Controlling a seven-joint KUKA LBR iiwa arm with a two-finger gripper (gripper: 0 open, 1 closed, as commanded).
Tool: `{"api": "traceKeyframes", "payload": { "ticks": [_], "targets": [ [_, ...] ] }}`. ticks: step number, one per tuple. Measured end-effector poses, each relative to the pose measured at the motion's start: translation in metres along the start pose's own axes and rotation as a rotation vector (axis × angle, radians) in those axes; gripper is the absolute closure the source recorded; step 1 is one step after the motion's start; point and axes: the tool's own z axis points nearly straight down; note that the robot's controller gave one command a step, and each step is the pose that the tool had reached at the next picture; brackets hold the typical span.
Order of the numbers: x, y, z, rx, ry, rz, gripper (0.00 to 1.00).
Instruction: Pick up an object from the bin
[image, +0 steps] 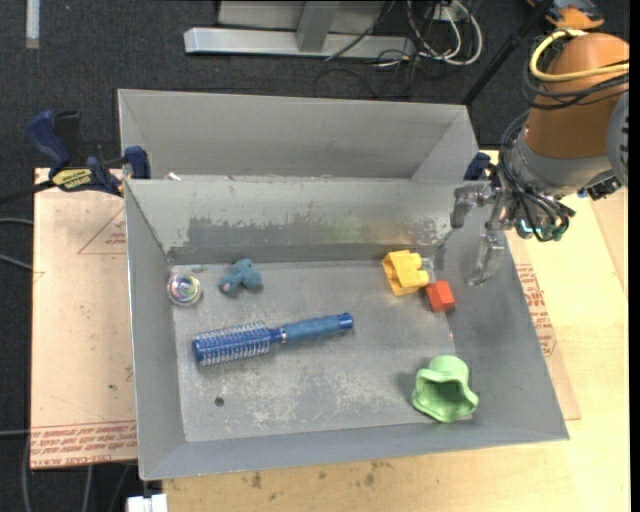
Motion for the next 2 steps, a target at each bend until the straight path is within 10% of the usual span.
{"api": "traceKeyframes", "payload": {
  "ticks": [1, 2],
  "targets": [
    [0.024, 0.000, 0.124, -0.001, 0.001, 0.010, 0.00],
    [-0.007, -0.002, 0.140, 0.002, -0.011, 0.011, 0.00]
  ]
}}
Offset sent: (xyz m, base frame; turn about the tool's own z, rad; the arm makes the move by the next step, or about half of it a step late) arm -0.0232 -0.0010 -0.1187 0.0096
